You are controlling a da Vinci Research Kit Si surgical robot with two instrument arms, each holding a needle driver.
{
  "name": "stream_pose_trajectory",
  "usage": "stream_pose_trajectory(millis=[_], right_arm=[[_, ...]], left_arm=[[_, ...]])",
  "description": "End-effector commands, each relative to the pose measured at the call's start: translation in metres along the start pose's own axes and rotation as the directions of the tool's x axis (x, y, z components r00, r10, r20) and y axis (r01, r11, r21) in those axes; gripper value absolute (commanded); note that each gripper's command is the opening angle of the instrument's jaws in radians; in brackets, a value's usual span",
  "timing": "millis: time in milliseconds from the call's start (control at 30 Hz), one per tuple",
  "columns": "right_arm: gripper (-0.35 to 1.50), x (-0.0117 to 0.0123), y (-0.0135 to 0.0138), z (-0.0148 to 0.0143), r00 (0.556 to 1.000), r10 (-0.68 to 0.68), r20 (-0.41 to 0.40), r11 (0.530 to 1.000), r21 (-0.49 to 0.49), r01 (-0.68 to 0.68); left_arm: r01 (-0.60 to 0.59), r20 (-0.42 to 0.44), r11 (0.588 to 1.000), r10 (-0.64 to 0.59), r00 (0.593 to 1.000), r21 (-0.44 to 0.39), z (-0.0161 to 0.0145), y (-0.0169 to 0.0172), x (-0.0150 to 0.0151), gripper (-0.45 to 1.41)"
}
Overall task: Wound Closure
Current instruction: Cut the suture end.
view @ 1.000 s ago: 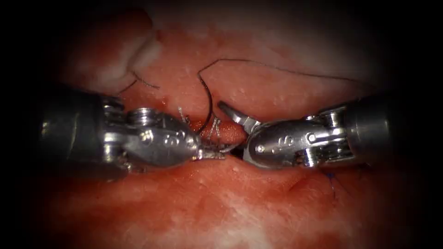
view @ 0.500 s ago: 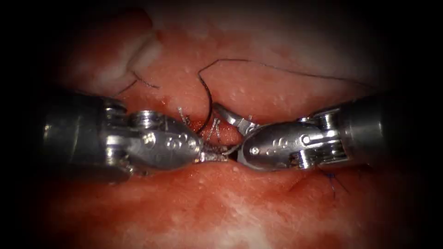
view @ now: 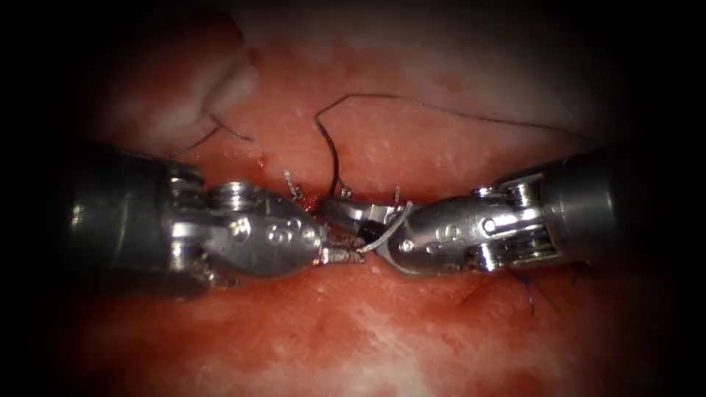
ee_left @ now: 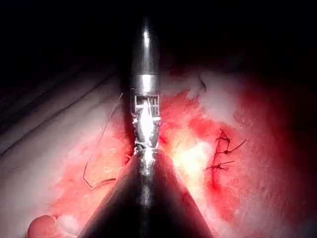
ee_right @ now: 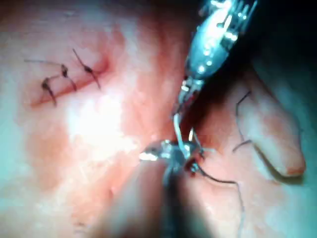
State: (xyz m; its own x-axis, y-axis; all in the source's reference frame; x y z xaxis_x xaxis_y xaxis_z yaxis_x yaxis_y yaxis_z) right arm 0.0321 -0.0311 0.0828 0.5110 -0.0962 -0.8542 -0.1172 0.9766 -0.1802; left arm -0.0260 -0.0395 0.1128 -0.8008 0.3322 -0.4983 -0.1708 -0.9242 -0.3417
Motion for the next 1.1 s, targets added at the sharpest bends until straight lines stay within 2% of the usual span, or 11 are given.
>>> stream_pose_trajectory(millis=[33, 133, 167, 233, 333, 367, 533, 700, 1033, 1067, 1100], right_arm=[[-0.35, 0.0000, -0.0005, 0.0006, 1.000, 0.001, 0.004, 1.000, 0.006, -0.001], [-0.35, -0.0002, -0.0006, 0.0005, 1.000, -0.001, 0.005, 1.000, 0.008, 0.001], [-0.23, -0.0002, -0.0007, 0.0004, 1.000, -0.002, 0.004, 1.000, 0.010, 0.002], [0.56, -0.0002, -0.0010, -0.0002, 1.000, 0.025, 0.001, 1.000, 0.014, -0.025], [0.96, 0.0002, -0.0013, -0.0023, 0.999, 0.048, -0.010, 0.999, 0.020, -0.048], [1.01, 0.0005, -0.0013, -0.0032, 0.998, 0.055, -0.014, 0.998, 0.023, -0.055], [1.08, 0.0022, 0.0002, -0.0092, 0.996, 0.077, -0.039, 0.997, 0.007, -0.077], [1.09, 0.0026, 0.0026, -0.0133, 0.991, 0.108, -0.075, 0.993, -0.033, -0.111], [1.09, 0.0008, 0.0026, -0.0135, 0.992, 0.114, -0.053, 0.991, -0.066, -0.117], [1.09, 0.0007, 0.0026, -0.0134, 0.992, 0.113, -0.049, 0.991, -0.063, -0.116], [1.09, 0.0007, 0.0026, -0.0134, 0.992, 0.119, -0.048, 0.991, -0.064, -0.122]], left_arm=[[0.000, -0.001, 1.000, 0.000, 1.000, -0.001, 0.0006, 0.0000, 0.0001, -0.45], [-0.001, -0.001, 1.000, 0.001, 1.000, -0.003, 0.0004, 0.0000, 0.0001, -0.45], [-0.001, -0.002, 1.000, 0.001, 1.000, -0.005, 0.0002, 0.0000, 0.0000, -0.45], [-0.006, -0.004, 1.000, 0.006, 1.000, -0.012, -0.0005, -0.0003, -0.0004, -0.45], [-0.013, -0.003, 1.000, 0.013, 1.000, -0.015, -0.0018, -0.0014, -0.0014, -0.45], [-0.015, 0.000, 1.000, 0.015, 1.000, -0.008, -0.0022, -0.0018, -0.0017, -0.45], [-0.015, 0.010, 1.000, 0.015, 1.000, 0.013, -0.0041, -0.0040, -0.0044, -0.45], [0.016, 0.023, 0.999, -0.016, 1.000, 0.035, -0.0058, -0.0065, -0.0075, -0.45], [0.055, 0.038, 0.995, -0.058, 0.998, 0.079, -0.0065, -0.0106, -0.0142, -0.45], [0.061, 0.039, 0.994, -0.064, 0.997, 0.086, -0.0062, -0.0108, -0.0147, -0.40], [0.061, 0.040, 0.994, -0.065, 0.997, 0.092, -0.0059, -0.0110, -0.0151, -0.25]])
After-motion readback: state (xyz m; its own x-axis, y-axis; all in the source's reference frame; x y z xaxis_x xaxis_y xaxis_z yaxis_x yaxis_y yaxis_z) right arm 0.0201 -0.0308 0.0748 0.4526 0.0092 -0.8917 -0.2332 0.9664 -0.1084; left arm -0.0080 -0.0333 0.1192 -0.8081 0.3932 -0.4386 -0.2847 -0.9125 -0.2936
